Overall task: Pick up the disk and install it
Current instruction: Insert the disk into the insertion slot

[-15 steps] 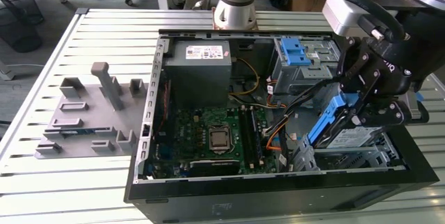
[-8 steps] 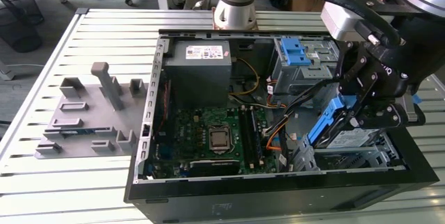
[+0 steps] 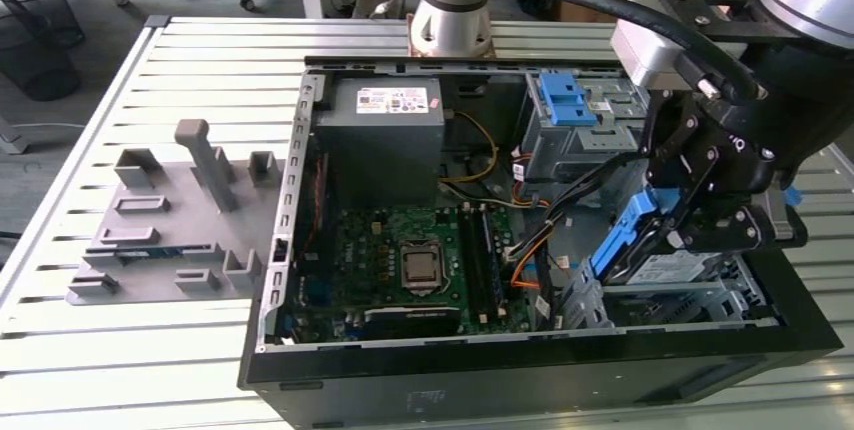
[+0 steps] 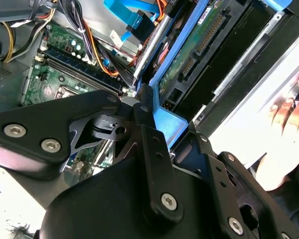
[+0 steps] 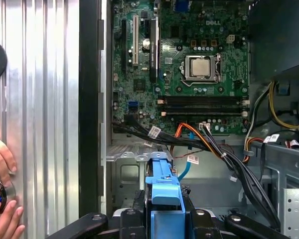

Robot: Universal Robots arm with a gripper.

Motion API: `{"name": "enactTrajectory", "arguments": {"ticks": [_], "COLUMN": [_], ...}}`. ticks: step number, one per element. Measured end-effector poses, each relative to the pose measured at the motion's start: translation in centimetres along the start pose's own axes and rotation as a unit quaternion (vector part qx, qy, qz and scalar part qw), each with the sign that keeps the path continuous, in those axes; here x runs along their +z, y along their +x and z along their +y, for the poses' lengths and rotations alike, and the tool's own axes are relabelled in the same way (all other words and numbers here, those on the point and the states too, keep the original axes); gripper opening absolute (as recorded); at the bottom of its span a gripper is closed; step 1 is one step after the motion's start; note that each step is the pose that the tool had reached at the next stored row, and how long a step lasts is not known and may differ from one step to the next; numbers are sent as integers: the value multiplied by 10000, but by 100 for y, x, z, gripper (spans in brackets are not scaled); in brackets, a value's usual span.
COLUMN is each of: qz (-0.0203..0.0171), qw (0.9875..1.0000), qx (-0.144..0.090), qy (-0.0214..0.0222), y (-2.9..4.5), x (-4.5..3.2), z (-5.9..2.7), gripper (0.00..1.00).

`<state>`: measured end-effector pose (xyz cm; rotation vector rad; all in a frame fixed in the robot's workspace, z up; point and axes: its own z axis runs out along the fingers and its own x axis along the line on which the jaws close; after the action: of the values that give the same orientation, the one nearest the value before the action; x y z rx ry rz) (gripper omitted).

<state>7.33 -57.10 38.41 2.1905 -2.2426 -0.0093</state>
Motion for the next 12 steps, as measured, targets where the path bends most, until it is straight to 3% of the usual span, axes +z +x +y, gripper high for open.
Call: {"name": "enactTrajectory", "arguments": {"ticks": [12], "qz": [0], "qw": [10000], "qx": [0], "qy": [0], "y": [0], "x": [104], "z": [-1], "gripper": [36]}}
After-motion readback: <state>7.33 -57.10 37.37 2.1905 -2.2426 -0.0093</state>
